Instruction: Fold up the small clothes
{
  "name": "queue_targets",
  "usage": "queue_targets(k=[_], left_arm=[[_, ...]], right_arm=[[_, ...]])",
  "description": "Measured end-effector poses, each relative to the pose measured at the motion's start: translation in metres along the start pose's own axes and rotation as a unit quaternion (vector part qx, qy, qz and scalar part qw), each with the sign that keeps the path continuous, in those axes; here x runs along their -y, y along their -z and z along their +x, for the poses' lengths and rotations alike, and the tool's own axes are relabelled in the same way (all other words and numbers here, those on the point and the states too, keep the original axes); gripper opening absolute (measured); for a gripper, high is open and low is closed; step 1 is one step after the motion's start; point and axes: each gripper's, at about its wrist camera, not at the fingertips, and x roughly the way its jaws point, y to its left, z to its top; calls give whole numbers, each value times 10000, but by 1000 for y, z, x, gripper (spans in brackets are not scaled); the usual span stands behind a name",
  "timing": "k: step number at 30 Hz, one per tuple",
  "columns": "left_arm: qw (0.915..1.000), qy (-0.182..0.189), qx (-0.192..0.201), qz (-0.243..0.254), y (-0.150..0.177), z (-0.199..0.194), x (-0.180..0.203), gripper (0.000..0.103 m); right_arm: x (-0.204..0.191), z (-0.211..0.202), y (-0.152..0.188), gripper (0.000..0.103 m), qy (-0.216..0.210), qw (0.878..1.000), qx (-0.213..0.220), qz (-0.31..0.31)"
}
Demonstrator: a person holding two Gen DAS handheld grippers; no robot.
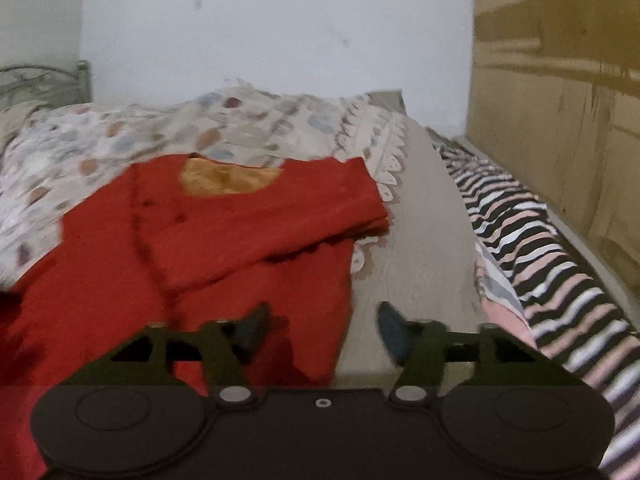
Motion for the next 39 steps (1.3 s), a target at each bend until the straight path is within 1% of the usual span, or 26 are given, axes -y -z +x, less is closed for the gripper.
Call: queue_targets(k=[1, 2, 3, 4, 5, 6, 9, 11, 13, 15, 18, 19, 22, 25, 26, 28, 30, 31, 32, 34, 35, 37, 38, 39], left_arm=[[9999, -84, 43, 84, 1, -3, 4, 76], [9995, -236, 102, 166, 2, -6, 10, 96], [9983, -496, 208, 246, 2, -10, 16, 102], [9965, -695, 332, 323, 3, -15, 22, 102], [9941, -872, 460, 459, 4, -20, 30, 103], [9922, -945, 533, 610, 4, -24, 36, 103], [9892, -982, 688, 839, 7, -39, 53, 103], [9885, -939, 719, 944, 12, -46, 62, 103], [9870, -902, 677, 1144, 17, -51, 72, 103], [9853, -871, 662, 1309, 23, -57, 82, 103], [9836, -694, 652, 1535, 31, -64, 97, 103], [9829, -617, 639, 1610, 33, -66, 101, 103], [9821, -386, 612, 1736, 37, -74, 111, 103], [9810, -245, 617, 1826, 40, -81, 118, 103], [9807, -223, 628, 1838, 40, -83, 120, 103], [9810, -172, 645, 1821, 40, -84, 121, 103], [9816, -138, 655, 1786, 40, -84, 122, 103], [9814, -149, 671, 1795, 41, -86, 122, 103], [9805, -165, 695, 1832, 42, -87, 123, 103], [9766, -173, 785, 1996, 47, -92, 128, 103], [9739, -173, 838, 2100, 49, -95, 131, 103], [9674, -154, 967, 2335, 55, -101, 138, 103], [9637, -116, 1043, 2455, 58, -105, 141, 103], [9598, -59, 1121, 2574, 62, -108, 143, 103]], right_arm=[[-5, -13, 7, 83, -38, 9999, 61, -113], [-11, -28, 15, 91, -53, 9996, 136, -248], [-18, -43, 23, 96, -55, 9988, 218, -427], [-26, -56, 31, 102, -52, 9974, 314, -639], [-33, -66, 39, 102, -41, 9956, 409, -843], [-43, -77, 49, 102, -38, 9926, 481, -1112], [-69, -96, 77, 102, 54, 9819, 538, -1813], [-85, -105, 97, 102, 20, 9721, 511, -2290], [-99, -112, 118, 102, -35, 9592, 576, -2769], [-112, -114, 136, 102, -59, 9422, 565, -3303], [-129, -105, 162, 102, 187, 9120, 440, -4073], [-133, -100, 170, 102, 309, 9015, 394, -4298], [-142, -84, 188, 102, 893, 8702, 327, -4835], [-140, -74, 193, 102, 1331, 8521, 268, -5054], [-137, -73, 191, 100, 1381, 8506, 259, -5066], [-133, -71, 189, 92, 1479, 8488, 253, -5070], [-132, -67, 186, 79, 1508, 8468, 230, -5095], [-131, -65, 183, 70, 1465, 8488, 181, -5077], [-131, -66, 180, 59, 1361, 8543, 111, -5014], [-131, -70, 173, 52, 1177, 8659, 7, -4861], [-131, -70, 170, 46, 1115, 8671, -30, -4856], [-130, -76, 165, 38, 959, 8676, -93, -4878], [-130, -78, 159, 31, 854, 8726, -154, -4807], [-127, -85, 148, 26, 678, 8862, -233, -4578]])
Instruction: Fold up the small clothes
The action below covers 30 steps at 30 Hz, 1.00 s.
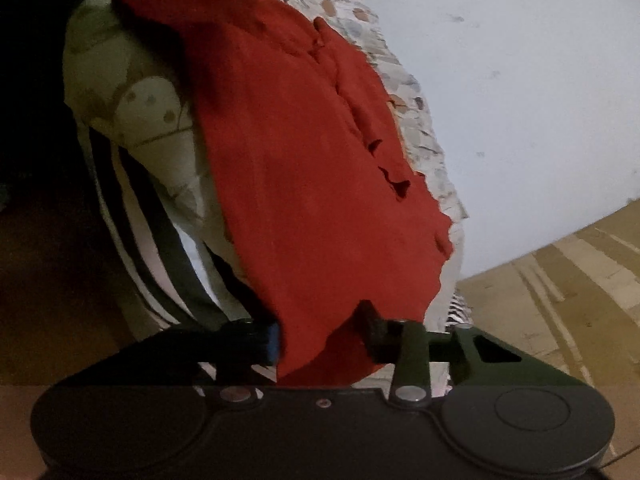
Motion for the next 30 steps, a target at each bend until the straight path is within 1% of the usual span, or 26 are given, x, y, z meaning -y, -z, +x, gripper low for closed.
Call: queue_targets(k=[1, 3, 5, 6, 8, 9, 10, 11, 13, 14, 16, 17, 18, 19, 21, 23, 24, 25, 26, 28, 30], left_arm=[[9997, 76, 154, 143, 3, -6, 4, 103], [9975, 187, 586, 354, 12, -21, 13, 103], [9949, 224, 847, 498, 20, -31, 23, 103], [9938, 267, 915, 575, 23, -36, 29, 103], [9908, 427, 1005, 799, 28, -44, 43, 103], [9884, 521, 1054, 965, 30, -48, 52, 103], [9859, 588, 1094, 1117, 33, -51, 61, 103], [9831, 648, 1117, 1295, 35, -53, 71, 103], [9782, 655, 1062, 1662, 39, -50, 90, 103], [9769, 570, 975, 1815, 39, -45, 100, 103], [9763, 232, 703, 2034, 38, -26, 117, 103], [9765, 56, 560, 2082, 36, -14, 122, 103], [9768, -41, 489, 2086, 35, -4, 124, 103], [9785, -72, 448, 2013, 33, 6, 121, 103], [9859, -161, 221, 1649, 26, 22, 110, 99], [9901, -345, 4, 1362, 24, 34, 97, 85], [9904, -439, -125, 1303, 23, 38, 91, 82], [9896, -537, -200, 1319, 23, 41, 86, 75], [9878, -658, -241, 1389, 24, 41, 83, 71], [9782, -1060, -321, 1758, 30, 40, 78, 70], [9655, -1422, -332, 2154, 35, 36, 72, 71]], right_arm=[[10, -6, -5, 10, -149, 9994, 61, 297], [38, -24, -13, 11, -249, 9958, 311, 821], [63, -40, -23, 10, -350, 9903, 580, 1216], [75, -46, -27, 9, -442, 9862, 697, 1432], [102, -50, -35, 9, -734, 9746, 888, 1923], [118, -50, -39, 9, -874, 9664, 982, 2210], [135, -48, -44, 9, -1024, 9559, 1073, 2533], [147, -48, -47, 9, -1127, 9480, 1136, 2753], [175, -44, -57, 9, -1371, 9286, 1239, 3219], [185, -44, -63, 9, -1495, 9199, 1264, 3399], [202, -42, -71, 9, -1674, 9064, 1304, 3654], [209, -42, -76, 9, -1733, 9022, 1329, 3719], [214, -41, -79, 9, -1759, 9005, 1358, 3739], [217, -41, -83, 8, -1767, 8995, 1386, 3747], [224, -37, -85, 8, -1781, 8973, 1420, 3782], [226, -39, -82, 8, -1761, 8958, 1485, 3800], [225, -42, -80, 8, -1724, 8950, 1523, 3821], [228, -44, -79, 8, -1686, 8929, 1578, 3866], [228, -45, -77, 8, -1640, 8908, 1627, 3913], [233, -48, -70, 8, -1457, 8860, 1760, 4035], [237, -50, -64, 8, -1328, 8800, 1825, 4180]])
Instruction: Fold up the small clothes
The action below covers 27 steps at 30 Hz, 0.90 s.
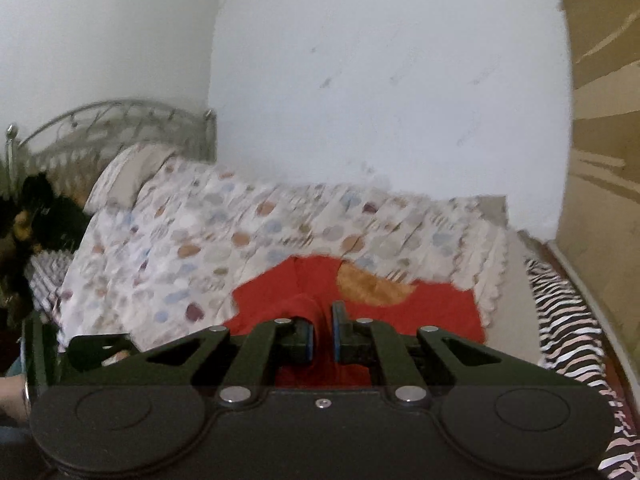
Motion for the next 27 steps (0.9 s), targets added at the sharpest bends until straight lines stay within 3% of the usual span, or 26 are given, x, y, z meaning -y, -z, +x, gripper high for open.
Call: queue_targets(k=[3, 5, 7, 12, 15, 20, 23, 25, 27], left_arm=[[9993, -281, 103, 208, 2, -5, -13, 62], [9993, -299, 190, 113, 1, -9, -25, 23], [9989, -288, 351, -140, 1, -15, -39, 8], [9903, -295, 997, -921, 9, -48, -66, 5], [9855, -530, 1452, -701, 11, -81, -59, 5], [9789, -819, 1869, -52, 23, -137, -32, 4], [9802, -705, 1844, 128, 29, -167, -21, 5], [9854, -433, 1647, 49, 34, -179, -14, 5], [9872, -409, 1537, 66, 42, -192, -1, 5]], right_arm=[[3, -4, 5, 8, 124, 9999, -1, -36], [1, -5, 10, 7, 178, 9998, -40, -98], [-1, -8, 14, 7, 235, 9996, -38, -164], [-8, -19, 33, 7, 407, 9990, 19, -168], [-23, -40, 55, 6, 833, 9953, 294, -391], [-46, -93, 93, 6, 1263, 9883, 742, -419], [-62, -124, 110, 6, 1421, 9829, 889, -768], [-70, -140, 117, 6, 1398, 9826, 787, -935], [-75, -155, 127, 6, 1360, 9831, 732, -980]])
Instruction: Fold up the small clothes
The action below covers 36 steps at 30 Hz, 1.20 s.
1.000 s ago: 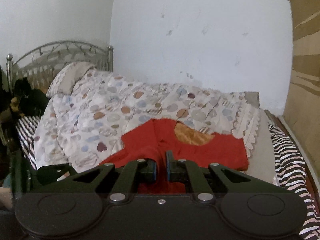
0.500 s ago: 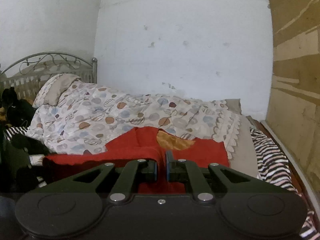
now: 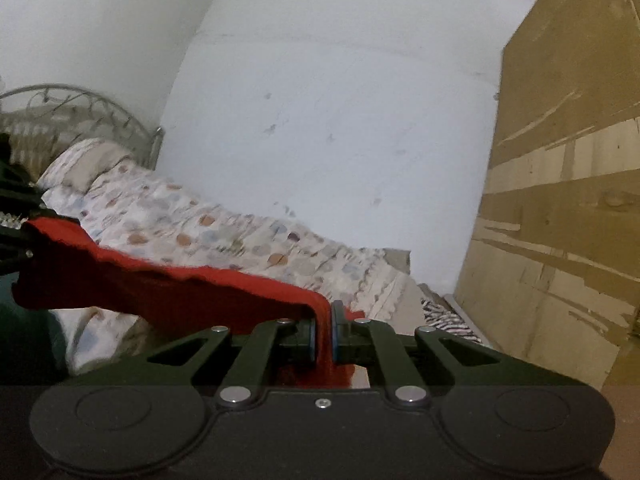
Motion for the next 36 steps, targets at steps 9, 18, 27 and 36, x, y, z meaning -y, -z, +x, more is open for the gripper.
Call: queue_targets(k=[9, 18, 27, 36], left_arm=[[9992, 45, -376, -87, -1, -21, 42, 6], [9951, -11, -929, -353, 17, -11, 51, 30], [9917, 6, -1271, 171, 33, 2, 68, 44], [9941, -38, -843, -682, 15, -10, 16, 6]], right_arm=[[-2, -41, 4, 3, 143, 9993, 358, 27], [-4, -27, -13, 3, 28, 9982, 583, -156], [-4, -20, -20, 3, 25, 9984, 532, -213], [3, -19, -13, 3, 124, 9986, 513, -18]])
